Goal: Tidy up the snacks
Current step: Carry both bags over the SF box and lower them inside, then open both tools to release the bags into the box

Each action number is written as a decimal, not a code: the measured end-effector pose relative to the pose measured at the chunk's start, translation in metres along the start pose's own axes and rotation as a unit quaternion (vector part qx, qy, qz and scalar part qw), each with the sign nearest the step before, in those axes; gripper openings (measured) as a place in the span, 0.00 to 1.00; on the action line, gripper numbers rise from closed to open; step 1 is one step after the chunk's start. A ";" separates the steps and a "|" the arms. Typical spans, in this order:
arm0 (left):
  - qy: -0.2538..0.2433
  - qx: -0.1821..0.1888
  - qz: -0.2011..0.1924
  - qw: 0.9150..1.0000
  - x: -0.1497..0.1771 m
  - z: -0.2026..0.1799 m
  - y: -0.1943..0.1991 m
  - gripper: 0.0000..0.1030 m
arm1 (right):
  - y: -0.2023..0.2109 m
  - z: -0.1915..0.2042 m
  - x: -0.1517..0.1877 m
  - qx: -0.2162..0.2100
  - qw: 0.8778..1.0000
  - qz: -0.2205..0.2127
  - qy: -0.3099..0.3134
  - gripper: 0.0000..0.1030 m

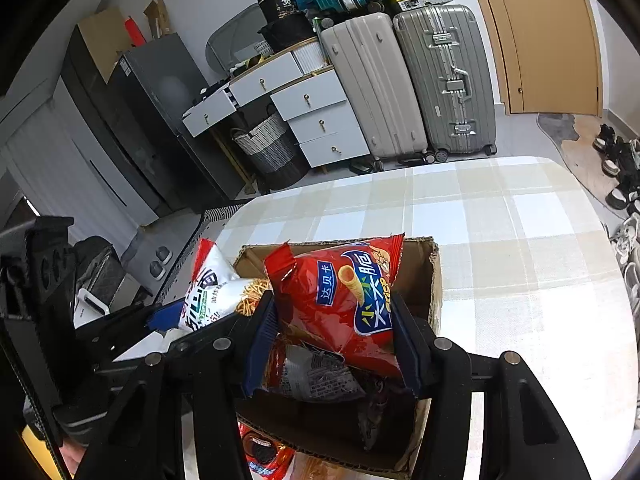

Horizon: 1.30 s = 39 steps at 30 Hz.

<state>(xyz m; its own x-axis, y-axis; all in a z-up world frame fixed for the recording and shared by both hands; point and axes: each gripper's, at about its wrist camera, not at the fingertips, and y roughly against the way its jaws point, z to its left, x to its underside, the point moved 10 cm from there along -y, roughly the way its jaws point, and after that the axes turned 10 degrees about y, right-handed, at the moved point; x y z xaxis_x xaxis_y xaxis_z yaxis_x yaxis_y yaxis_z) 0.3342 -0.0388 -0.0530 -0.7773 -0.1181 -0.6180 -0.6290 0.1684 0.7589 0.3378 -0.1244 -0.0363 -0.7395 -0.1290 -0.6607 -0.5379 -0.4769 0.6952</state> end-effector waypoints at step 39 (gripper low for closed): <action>0.024 -0.054 -0.051 0.997 0.008 0.034 0.076 0.71 | 0.012 0.018 0.003 0.036 0.999 0.014 0.015 0.58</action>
<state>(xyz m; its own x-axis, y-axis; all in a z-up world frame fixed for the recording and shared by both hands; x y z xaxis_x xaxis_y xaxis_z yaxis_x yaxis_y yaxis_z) 0.2810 0.0061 -0.0071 -0.7080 -0.1770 -0.6837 -0.7000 0.0478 0.7125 0.3218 -0.1154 -0.0247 -0.7425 -0.1686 -0.6483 -0.5459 -0.4087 0.7314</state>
